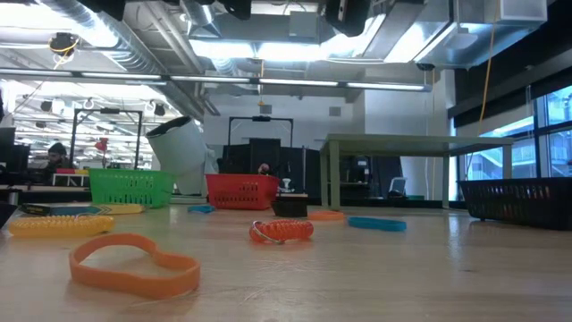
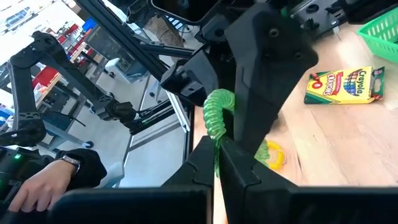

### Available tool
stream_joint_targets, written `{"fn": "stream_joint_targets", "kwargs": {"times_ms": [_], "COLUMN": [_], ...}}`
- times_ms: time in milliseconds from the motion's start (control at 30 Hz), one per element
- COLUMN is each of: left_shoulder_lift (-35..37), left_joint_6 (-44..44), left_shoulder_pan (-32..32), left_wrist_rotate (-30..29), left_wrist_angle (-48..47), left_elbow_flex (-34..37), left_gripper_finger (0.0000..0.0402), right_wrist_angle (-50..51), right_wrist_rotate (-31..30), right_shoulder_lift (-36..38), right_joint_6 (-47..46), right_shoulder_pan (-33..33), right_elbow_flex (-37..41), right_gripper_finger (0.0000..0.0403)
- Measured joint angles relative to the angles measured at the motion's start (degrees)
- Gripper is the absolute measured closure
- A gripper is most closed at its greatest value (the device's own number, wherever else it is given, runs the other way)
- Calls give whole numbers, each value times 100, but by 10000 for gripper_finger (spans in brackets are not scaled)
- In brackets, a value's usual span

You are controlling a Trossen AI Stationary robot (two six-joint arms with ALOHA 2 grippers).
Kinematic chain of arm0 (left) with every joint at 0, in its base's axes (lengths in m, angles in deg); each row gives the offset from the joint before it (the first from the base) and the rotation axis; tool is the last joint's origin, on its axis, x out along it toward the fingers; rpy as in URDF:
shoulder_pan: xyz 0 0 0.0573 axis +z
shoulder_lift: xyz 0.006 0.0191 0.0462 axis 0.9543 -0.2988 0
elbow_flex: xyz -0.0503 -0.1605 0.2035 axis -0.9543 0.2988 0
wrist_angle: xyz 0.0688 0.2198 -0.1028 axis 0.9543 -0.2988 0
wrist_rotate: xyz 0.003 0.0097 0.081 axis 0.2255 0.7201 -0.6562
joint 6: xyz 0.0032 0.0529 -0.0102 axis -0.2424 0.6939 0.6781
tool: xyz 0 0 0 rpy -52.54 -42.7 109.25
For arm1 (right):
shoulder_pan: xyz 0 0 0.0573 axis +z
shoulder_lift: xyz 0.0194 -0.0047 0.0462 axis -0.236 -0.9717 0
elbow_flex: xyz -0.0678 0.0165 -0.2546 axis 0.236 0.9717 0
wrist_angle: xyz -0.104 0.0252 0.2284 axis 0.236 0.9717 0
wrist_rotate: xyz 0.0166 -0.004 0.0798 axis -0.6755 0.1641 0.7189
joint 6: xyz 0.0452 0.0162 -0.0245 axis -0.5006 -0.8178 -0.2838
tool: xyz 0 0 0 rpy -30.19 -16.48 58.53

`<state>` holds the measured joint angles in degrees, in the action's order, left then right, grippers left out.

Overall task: Pick & Place Office Desk Supplies
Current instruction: Put the green spring keychain into the green basket

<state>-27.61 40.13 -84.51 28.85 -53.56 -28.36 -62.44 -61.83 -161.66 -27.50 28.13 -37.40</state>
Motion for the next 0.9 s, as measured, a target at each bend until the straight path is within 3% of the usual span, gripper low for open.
{"fn": "stream_joint_targets", "kwargs": {"times_ms": [200,400,533,700,900], "left_shoulder_lift": [0,2,29,136,450], "left_joint_6": [201,121,-765,-1886,-2190], "left_shoulder_pan": [0,0,-2,-4,-102], "left_wrist_rotate": [-13,-236,-812,-1500,-2103], "left_wrist_angle": [-21,-18,85,-22,-547], "left_elbow_flex": [0,0,0,2,0], "left_gripper_finger": [387,392,394,394,394], "right_wrist_angle": [-2,0,0,2,0], "right_wrist_rotate": [-13,-13,-46,-570,-1156], "right_shoulder_lift": [0,0,0,0,1], "right_joint_6": [89,14,-174,-238,-135], "right_shoulder_pan": [0,0,-11,-11,-19], "right_elbow_flex": [0,0,0,0,0], "right_gripper_finger": [392,340,291,232,194]}}
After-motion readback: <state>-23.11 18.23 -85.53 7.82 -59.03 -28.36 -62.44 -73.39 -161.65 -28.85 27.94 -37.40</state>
